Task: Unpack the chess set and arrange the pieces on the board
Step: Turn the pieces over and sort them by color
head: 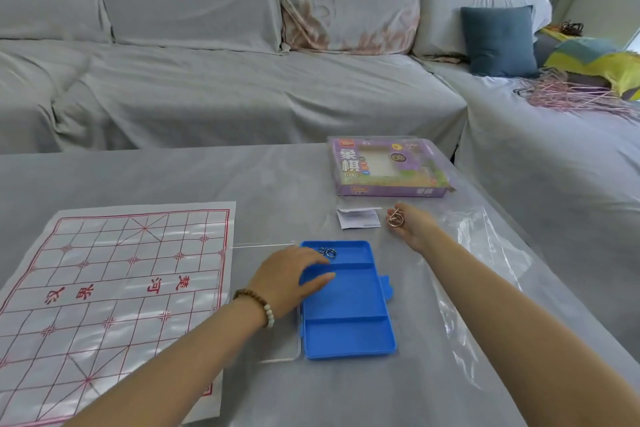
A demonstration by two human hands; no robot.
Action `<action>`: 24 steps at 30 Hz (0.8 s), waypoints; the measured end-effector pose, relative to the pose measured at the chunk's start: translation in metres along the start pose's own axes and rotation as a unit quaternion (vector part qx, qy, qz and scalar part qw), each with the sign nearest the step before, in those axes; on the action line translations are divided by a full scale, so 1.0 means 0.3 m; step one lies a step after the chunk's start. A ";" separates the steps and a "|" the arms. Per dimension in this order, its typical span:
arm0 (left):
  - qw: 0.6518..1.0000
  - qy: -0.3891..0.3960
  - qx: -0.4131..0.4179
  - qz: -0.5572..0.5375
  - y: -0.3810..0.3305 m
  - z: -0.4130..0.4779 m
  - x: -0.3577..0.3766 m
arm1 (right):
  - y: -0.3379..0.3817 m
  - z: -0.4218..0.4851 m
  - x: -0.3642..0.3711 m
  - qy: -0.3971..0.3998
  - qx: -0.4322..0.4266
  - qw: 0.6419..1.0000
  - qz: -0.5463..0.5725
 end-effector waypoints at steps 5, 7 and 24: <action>0.999 -0.027 -0.047 0.002 0.107 -0.019 -0.024 | 0.030 0.043 0.023 -0.014 -0.058 0.991 -0.121; 0.998 -0.007 -0.058 0.016 0.117 -0.032 -0.012 | 0.055 0.002 0.028 -0.027 -0.109 0.978 -0.177; 0.986 0.057 -0.126 0.096 0.206 -0.144 0.099 | -0.255 -0.329 0.337 0.242 -0.288 0.719 -0.585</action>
Point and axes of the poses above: each hand's wrist, its own z-axis towards the middle knuckle, its own x-axis out of the palm, y = z × x, the point moved 8 cm from there along z, towards the middle knuckle, and after that the axes turned 6 degrees about z, right-handed, at the moved point
